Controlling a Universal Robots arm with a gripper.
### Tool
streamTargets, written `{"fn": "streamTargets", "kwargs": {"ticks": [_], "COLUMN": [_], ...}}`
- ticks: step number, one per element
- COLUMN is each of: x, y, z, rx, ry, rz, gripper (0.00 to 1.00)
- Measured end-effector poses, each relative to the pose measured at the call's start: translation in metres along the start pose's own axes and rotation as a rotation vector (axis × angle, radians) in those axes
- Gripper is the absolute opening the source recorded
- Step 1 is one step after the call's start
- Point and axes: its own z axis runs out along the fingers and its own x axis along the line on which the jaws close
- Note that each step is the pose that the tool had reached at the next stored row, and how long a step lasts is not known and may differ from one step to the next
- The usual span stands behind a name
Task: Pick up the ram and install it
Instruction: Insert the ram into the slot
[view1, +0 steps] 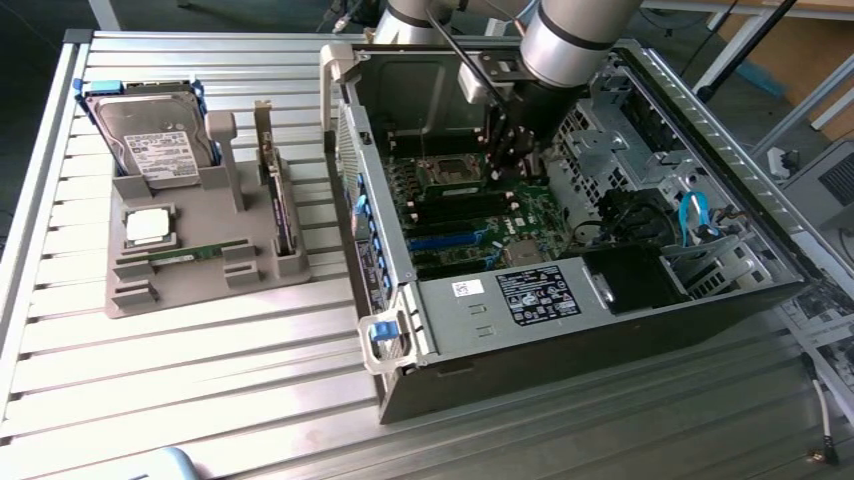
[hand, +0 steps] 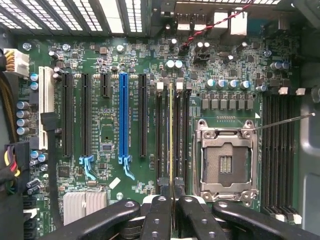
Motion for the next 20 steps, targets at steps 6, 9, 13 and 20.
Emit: {"fn": "streamTargets", "kwargs": {"ticks": [6,9,13,20], "x": [0.0,0.001,0.001,0.001], "y": [-0.0002,-0.0003,-0.0005,-0.0006], "z": [0.0053,0.0086,0.0121,0.0147], "rx": [0.0005,0.0007,0.0009,0.001], "ry": [-0.0001,-0.0001,-0.0003,-0.0002], "rz": [0.002,0.003,0.005,0.007], "gripper": [0.12,0.12,0.12,0.12]}}
